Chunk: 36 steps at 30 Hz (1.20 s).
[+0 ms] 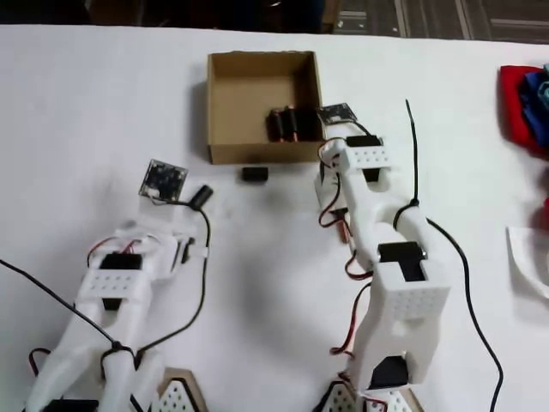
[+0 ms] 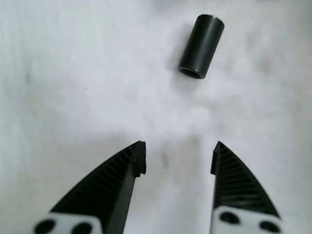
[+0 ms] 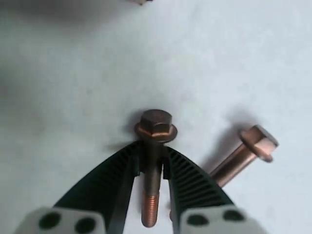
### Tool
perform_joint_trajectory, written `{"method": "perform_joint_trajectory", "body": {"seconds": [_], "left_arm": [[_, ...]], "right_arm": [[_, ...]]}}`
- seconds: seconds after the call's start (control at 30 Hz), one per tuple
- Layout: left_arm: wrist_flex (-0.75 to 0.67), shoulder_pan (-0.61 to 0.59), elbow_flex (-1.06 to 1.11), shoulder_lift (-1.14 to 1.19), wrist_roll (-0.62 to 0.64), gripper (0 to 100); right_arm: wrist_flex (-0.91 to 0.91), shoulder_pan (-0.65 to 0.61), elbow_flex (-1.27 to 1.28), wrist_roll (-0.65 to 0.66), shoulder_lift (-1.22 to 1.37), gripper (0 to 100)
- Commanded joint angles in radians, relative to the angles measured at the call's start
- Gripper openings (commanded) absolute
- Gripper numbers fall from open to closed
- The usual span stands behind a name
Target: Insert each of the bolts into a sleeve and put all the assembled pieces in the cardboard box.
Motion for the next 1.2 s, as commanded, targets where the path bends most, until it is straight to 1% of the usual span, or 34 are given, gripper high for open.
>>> {"method": "perform_joint_trajectory", "body": {"seconds": [0.0, 0.07, 0.2, 0.3, 0.4, 0.47, 0.5, 0.6, 0.67, 0.83, 1.0, 1.07, 1.17], "left_arm": [[-0.018, 0.012, -0.005, 0.002, 0.000, 23], [-0.018, 0.008, -0.007, 0.002, 0.000, 23], [-0.018, 0.003, -0.008, 0.000, 0.006, 23], [-0.048, -0.040, -0.007, -0.002, 0.014, 23], [-0.060, -0.077, -0.008, -0.002, 0.106, 23], [-0.061, -0.100, -0.010, -0.002, 0.150, 23], [-0.061, -0.110, -0.010, -0.003, 0.161, 23], [-0.061, -0.114, -0.010, -0.006, 0.169, 23], [-0.061, -0.112, -0.010, -0.006, 0.169, 23], [-0.089, -0.112, -0.004, -0.002, 0.169, 23], [-0.089, -0.112, -0.004, -0.002, 0.169, 23], [-0.089, -0.112, -0.004, -0.002, 0.169, 23], [-0.089, -0.115, -0.004, -0.002, 0.169, 23]], "right_arm": [[-0.013, -0.047, -0.029, 0.003, 0.008, 2.3], [0.010, -0.085, -0.029, 0.003, 0.008, 2.3], [0.042, -0.206, -0.029, 0.028, -0.019, 2.3], [0.070, -0.291, -0.028, 0.038, -0.081, 2.4], [0.094, -0.337, -0.025, 0.038, -0.159, 2.5], [0.108, -0.343, -0.023, 0.038, -0.206, 3.3], [0.116, -0.343, -0.023, 0.038, -0.226, 5.3], [0.145, -0.343, -0.023, 0.038, -0.263, 14.6], [0.154, -0.344, -0.023, 0.038, -0.275, 18.9], [0.142, -0.343, -0.031, 0.038, -0.278, 19.3], [-0.001, -0.302, -0.041, 0.031, -0.266, 16.5], [-0.065, -0.303, -0.043, 0.038, -0.266, 14.7], [-0.108, -0.321, -0.055, 0.052, -0.266, 14.4]]}}
